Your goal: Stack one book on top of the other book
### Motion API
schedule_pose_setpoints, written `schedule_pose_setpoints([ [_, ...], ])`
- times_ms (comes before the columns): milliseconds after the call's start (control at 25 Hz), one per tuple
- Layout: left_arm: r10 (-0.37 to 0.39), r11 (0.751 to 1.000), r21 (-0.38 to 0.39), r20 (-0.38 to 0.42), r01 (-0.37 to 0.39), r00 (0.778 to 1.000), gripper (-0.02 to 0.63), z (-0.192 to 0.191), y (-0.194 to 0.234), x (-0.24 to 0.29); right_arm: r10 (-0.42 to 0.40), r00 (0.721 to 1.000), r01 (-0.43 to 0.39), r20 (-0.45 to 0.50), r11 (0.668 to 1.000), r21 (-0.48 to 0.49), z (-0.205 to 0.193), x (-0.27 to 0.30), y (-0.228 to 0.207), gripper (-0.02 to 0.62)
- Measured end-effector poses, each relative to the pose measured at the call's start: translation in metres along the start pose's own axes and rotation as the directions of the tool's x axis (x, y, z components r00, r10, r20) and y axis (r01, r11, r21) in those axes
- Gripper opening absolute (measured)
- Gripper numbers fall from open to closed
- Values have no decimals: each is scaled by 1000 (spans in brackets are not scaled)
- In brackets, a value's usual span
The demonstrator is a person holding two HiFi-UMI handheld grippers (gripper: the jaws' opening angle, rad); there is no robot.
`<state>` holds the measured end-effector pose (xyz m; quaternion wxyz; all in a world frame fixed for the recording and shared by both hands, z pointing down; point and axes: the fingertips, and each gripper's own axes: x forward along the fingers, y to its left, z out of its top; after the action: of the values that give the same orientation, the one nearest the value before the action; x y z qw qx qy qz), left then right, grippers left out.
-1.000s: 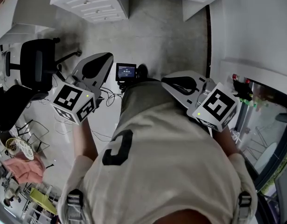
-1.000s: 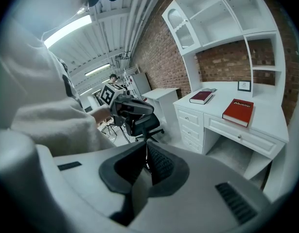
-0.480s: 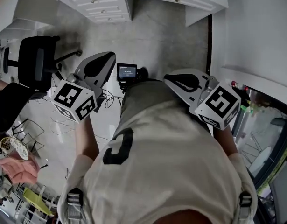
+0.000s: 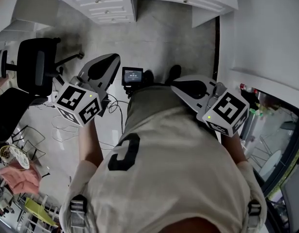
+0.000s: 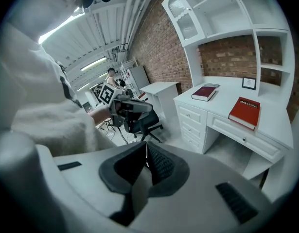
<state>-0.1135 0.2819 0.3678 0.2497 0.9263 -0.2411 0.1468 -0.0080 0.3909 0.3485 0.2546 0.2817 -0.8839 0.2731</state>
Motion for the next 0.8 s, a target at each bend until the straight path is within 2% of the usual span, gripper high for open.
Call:
schedule_pose_setpoints([
  [120,-10,1000,7,4,10,1000,5,3,-4,8,-20,1000,19,21,1000,22,-4,-6,-5,5],
  [360,28,998,-52,102,-23,994,5,21,-8,20,-70,994,68,81,997,26,1,-12,-16,5],
  [600,0,999,-53,59,3,998,5,22,-23,43,-30,996,27,81,999,45,4,-12,-32,5],
  [800,35,999,-36,62,-32,998,5,37,-24,59,-10,996,7,90,999,40,12,-14,-53,5],
])
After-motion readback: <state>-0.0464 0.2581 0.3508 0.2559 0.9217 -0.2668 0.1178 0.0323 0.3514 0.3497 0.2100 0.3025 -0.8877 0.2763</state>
